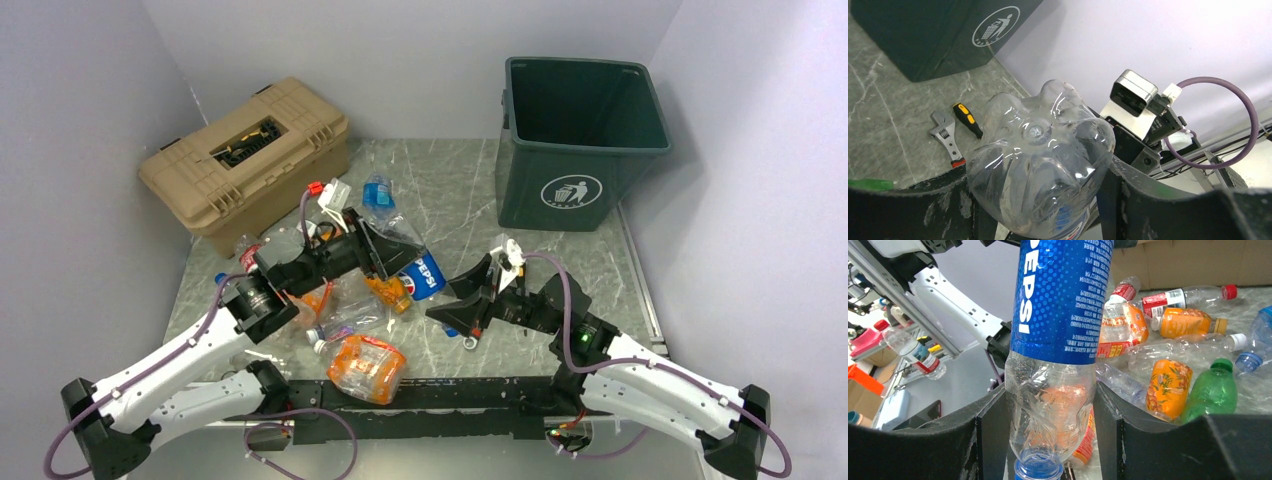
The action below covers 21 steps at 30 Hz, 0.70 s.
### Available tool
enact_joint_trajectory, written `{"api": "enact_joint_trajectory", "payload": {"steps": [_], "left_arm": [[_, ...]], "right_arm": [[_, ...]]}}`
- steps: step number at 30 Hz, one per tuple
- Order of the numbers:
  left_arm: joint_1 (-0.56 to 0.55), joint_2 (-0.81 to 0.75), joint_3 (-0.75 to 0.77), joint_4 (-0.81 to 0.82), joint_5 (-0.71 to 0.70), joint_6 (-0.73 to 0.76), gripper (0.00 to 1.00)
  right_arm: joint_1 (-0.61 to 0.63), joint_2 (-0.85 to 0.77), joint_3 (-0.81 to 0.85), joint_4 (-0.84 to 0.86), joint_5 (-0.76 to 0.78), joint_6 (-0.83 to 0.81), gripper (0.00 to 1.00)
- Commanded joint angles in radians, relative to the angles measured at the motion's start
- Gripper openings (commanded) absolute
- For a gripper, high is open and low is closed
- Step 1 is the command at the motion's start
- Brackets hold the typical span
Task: Put the plastic bottles in the bin
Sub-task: Pick up the plastic bottle at the center of the board.
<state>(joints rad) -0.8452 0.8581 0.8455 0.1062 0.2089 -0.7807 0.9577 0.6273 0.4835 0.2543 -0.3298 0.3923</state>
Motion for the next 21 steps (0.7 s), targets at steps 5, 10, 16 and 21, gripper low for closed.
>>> {"api": "enact_joint_trajectory", "payload": {"steps": [5,10,16,21], "left_arm": [[0.007,0.048,-0.001,0.117,0.116,-0.038,0.67],[0.007,0.064,-0.003,0.134,0.142,-0.040,0.66],[0.008,0.073,-0.003,0.151,0.169,-0.037,0.55],[0.008,0.078,-0.003,0.162,0.184,-0.031,0.39]], "right_arm": [[0.007,-0.013,0.038,0.025,-0.053,-0.004,0.31],[0.007,-0.011,0.034,0.021,-0.052,0.002,0.34],[0.007,-0.011,0.032,0.024,-0.051,0.003,0.35],[0.007,-0.005,0.036,0.022,-0.050,0.010,0.43]]}}
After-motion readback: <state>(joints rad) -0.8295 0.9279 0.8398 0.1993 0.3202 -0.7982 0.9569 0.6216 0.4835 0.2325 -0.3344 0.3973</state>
